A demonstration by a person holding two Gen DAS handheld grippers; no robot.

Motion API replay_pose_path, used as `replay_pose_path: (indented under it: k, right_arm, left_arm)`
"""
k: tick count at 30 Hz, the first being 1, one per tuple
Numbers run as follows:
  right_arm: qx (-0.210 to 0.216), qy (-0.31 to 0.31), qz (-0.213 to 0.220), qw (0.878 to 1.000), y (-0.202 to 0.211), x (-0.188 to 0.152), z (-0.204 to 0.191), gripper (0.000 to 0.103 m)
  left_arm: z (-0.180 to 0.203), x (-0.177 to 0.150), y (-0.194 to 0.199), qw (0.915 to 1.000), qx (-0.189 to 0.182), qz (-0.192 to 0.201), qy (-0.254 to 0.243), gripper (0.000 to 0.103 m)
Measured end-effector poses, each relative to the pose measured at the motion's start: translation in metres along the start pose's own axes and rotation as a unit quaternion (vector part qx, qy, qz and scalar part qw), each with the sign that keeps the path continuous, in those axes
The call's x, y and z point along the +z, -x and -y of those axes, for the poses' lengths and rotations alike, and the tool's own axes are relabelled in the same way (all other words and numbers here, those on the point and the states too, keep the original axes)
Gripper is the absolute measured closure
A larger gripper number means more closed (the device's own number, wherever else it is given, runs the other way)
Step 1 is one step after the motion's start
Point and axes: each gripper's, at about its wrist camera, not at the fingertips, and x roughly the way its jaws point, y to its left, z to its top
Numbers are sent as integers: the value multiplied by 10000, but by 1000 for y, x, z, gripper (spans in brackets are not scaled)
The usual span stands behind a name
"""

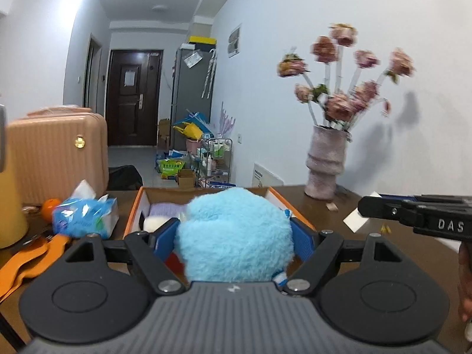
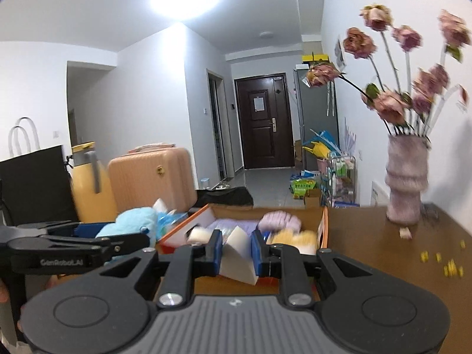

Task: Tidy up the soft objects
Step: 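Carry the plush with the left tool while the right tool carries the foam wedge to the box, then open both tools to drop the plush and foam wedge into the box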

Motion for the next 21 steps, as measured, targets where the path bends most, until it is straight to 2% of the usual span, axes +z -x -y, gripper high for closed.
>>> replay_pose_path:
  k: [3,6,9,11,13,17,19,21]
  right_arm:
    - [-71,61,-129,9999,-60,28,25,83]
    - [-122,-102,-457,9988,-131,49,56,83]
    - [-310,-212,-883,9954,-202,58,84,83]
    - [-407,-129,-1152,9924,-240,56,96,83]
    - [-470,-242,-1418,9885,-276,53,107,82]
    - [-795,-283,-1835,9794,-328,43,122,80]
    - [-894,-182,-1928,9770,-343,39,123,76]
    - [-936,-147,-1992,9754,-351,36,122,66]
  left_arm:
    - [-15,30,-73,9992,204,-214,268,23]
    - [-25,46,-155,9965,594,-584,48,23]
    - [-38,48,-235,9880,948,-1207,-188,23]
    - [-46,45,-278,9828,1007,-1532,-221,23]
    - [-51,41,-314,9734,1211,-1942,-139,23]
    - [-52,35,-347,9657,1140,-2333,17,21]
    - [-51,35,-356,9620,1011,-2528,182,11]
    - [-50,35,-361,9595,713,-2705,326,4]
